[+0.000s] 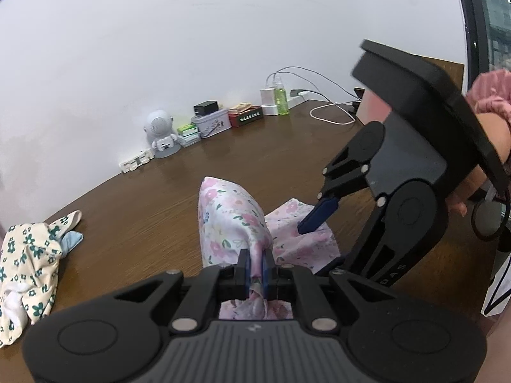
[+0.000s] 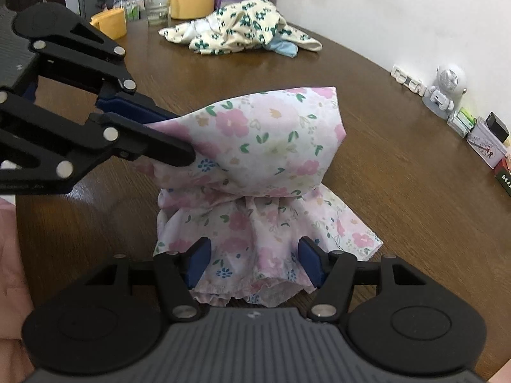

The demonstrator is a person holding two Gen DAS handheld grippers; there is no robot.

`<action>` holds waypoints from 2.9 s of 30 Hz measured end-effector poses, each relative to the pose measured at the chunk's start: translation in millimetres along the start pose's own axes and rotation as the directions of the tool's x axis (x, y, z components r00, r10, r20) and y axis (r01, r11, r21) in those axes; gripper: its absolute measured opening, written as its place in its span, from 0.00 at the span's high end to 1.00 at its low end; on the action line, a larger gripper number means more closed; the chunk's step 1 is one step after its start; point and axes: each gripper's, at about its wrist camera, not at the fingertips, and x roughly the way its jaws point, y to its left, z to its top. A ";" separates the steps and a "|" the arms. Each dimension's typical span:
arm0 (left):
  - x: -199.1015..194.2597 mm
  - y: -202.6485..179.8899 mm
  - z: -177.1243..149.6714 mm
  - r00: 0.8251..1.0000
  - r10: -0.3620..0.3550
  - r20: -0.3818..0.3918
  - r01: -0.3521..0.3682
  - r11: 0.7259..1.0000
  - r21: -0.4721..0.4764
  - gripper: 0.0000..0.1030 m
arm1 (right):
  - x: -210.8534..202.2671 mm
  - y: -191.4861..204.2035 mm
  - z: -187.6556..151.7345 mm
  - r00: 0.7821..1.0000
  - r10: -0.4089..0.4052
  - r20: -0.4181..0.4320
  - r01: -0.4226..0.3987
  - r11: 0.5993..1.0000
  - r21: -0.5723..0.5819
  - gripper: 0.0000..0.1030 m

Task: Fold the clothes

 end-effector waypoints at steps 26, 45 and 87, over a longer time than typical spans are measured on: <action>25.4 -15.0 -1.5 0.997 -0.064 -0.034 0.064 0.998 0.013 0.95 | -12.1 5.0 -65.1 0.951 -0.099 0.292 0.006 0.954 0.301 0.40; 42.7 -19.4 -10.8 0.992 -0.071 -0.107 0.077 0.996 0.052 0.95 | -19.9 11.7 -71.9 0.943 -0.097 0.318 0.000 0.957 0.291 0.40; 26.3 -25.0 -8.0 0.975 -0.209 -0.072 0.215 0.971 0.102 0.84 | -4.7 -18.1 -39.2 0.929 -0.218 0.299 0.142 0.956 0.256 0.61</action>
